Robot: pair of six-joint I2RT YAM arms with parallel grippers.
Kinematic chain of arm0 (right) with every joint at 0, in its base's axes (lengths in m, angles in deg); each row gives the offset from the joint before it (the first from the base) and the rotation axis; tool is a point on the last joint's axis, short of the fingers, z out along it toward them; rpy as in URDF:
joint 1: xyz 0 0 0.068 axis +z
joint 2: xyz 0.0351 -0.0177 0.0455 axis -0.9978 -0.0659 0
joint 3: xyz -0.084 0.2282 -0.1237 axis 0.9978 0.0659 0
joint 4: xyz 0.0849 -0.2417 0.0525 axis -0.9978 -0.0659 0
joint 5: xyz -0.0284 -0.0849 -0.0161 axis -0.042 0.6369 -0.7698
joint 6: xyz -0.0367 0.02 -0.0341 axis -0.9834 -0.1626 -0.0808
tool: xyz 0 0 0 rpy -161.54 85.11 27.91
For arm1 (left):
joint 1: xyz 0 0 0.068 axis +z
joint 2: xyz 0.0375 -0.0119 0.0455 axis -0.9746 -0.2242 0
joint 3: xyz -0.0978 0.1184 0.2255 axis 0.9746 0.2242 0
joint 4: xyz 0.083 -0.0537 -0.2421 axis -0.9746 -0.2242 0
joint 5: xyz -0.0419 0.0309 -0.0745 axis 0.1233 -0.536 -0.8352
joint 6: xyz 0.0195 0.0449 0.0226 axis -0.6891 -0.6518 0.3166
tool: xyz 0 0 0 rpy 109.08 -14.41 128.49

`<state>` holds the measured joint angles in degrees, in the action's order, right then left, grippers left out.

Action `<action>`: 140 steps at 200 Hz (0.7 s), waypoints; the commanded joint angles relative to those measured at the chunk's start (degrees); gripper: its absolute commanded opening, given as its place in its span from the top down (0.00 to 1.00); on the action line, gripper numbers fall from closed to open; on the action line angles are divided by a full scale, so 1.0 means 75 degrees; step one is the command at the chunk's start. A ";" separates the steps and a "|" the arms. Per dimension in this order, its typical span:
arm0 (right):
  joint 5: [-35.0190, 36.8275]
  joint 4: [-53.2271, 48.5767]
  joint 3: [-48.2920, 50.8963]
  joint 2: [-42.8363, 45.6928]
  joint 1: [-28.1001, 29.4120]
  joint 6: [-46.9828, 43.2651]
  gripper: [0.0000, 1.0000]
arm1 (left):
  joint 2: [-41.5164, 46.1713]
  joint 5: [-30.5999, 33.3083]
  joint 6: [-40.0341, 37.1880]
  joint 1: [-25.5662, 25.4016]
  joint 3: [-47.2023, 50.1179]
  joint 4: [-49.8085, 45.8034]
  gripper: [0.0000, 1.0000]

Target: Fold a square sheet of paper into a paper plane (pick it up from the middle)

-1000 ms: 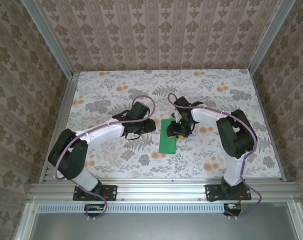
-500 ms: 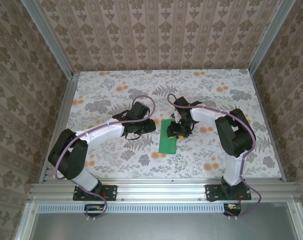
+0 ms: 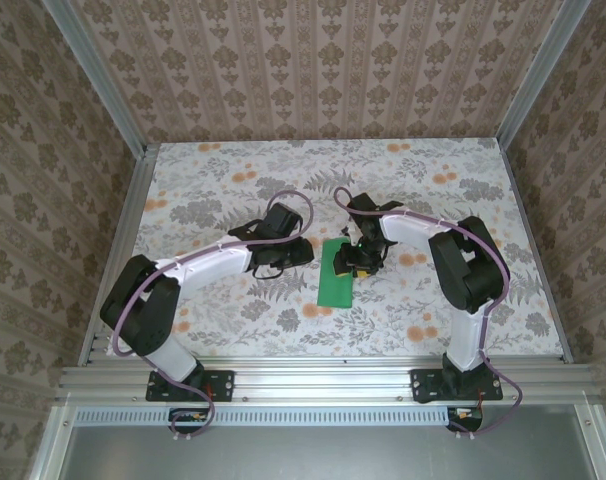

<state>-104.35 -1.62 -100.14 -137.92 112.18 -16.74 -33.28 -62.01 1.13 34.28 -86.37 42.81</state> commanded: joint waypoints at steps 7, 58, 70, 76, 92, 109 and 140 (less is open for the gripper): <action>0.0089 -0.0199 -0.0073 -0.0335 -0.0039 -0.0192 0.48 | -0.0128 -0.0118 -0.0029 -0.0049 -0.0234 -0.0069 0.67; 0.0046 -0.0259 -0.0200 -0.0377 -0.0039 -0.0224 0.47 | -0.0169 -0.0089 -0.0021 -0.0074 -0.0246 -0.0108 0.67; 0.0092 -0.0278 -0.0225 -0.0392 -0.0038 -0.0209 0.47 | -0.0164 -0.0095 -0.0010 -0.0076 -0.0253 -0.0105 0.67; 0.0108 -0.0281 -0.0236 -0.0415 -0.0039 -0.0212 0.47 | -0.0174 -0.0091 -0.0003 -0.0075 -0.0259 -0.0108 0.68; 0.0135 -0.0341 -0.0262 -0.0497 -0.0039 -0.0216 0.47 | -0.0197 -0.0117 -0.0024 -0.0076 -0.0288 -0.0126 0.68; 0.0263 -0.0401 -0.0254 -0.0555 -0.0030 -0.0210 0.47 | -0.0210 -0.0117 -0.0032 -0.0076 -0.0300 -0.0133 0.68; 0.0444 -0.0474 -0.0226 -0.0608 -0.0030 -0.0201 0.48 | -0.0267 -0.0147 -0.0021 -0.0084 -0.0300 -0.0122 0.70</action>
<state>-104.51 -3.98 -102.09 -139.43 111.98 -17.20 -34.28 -62.25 1.13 34.26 -87.15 42.74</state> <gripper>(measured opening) 0.521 0.309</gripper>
